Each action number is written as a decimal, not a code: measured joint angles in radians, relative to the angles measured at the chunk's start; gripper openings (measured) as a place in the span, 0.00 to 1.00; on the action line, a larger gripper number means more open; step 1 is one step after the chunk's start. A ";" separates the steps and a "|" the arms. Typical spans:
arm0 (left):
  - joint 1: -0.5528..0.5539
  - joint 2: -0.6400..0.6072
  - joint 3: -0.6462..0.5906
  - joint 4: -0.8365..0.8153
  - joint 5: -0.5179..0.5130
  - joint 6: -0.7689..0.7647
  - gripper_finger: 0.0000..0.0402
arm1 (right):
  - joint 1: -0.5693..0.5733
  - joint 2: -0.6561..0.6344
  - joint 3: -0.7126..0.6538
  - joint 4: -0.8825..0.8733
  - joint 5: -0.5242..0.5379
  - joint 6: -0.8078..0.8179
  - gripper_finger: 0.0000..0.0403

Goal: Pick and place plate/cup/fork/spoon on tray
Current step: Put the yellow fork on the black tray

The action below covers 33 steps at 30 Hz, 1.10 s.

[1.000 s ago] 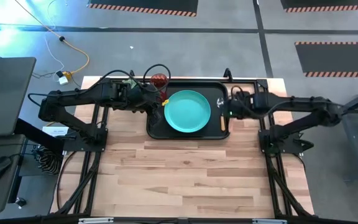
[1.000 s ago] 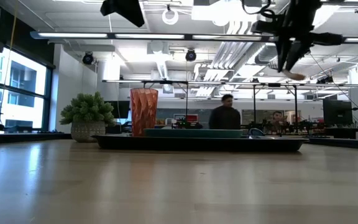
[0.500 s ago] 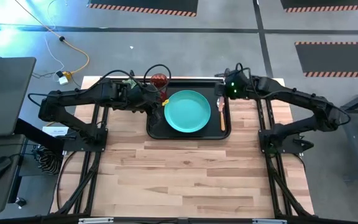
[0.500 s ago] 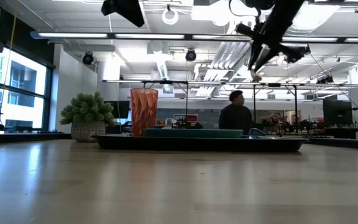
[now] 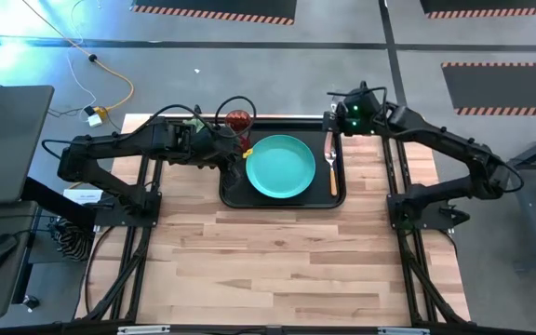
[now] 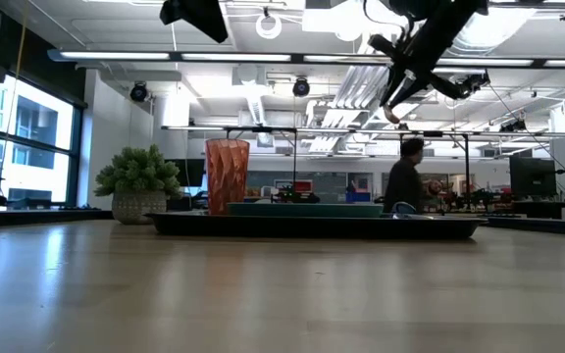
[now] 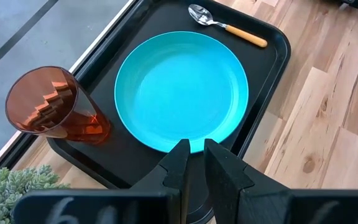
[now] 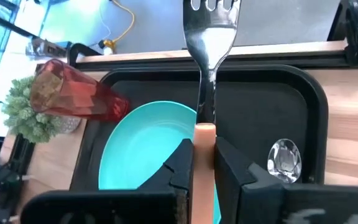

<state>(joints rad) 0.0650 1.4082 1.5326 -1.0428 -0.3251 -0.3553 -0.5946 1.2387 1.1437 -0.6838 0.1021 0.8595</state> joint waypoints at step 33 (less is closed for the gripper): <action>0.000 0.000 0.000 0.001 0.001 -0.009 0.10 | 0.148 0.269 -0.015 -0.224 -0.007 0.157 0.05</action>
<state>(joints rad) 0.0650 1.4078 1.5326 -1.0420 -0.3244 -0.3645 -0.4462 1.5075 1.1290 -0.9074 0.0947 1.0165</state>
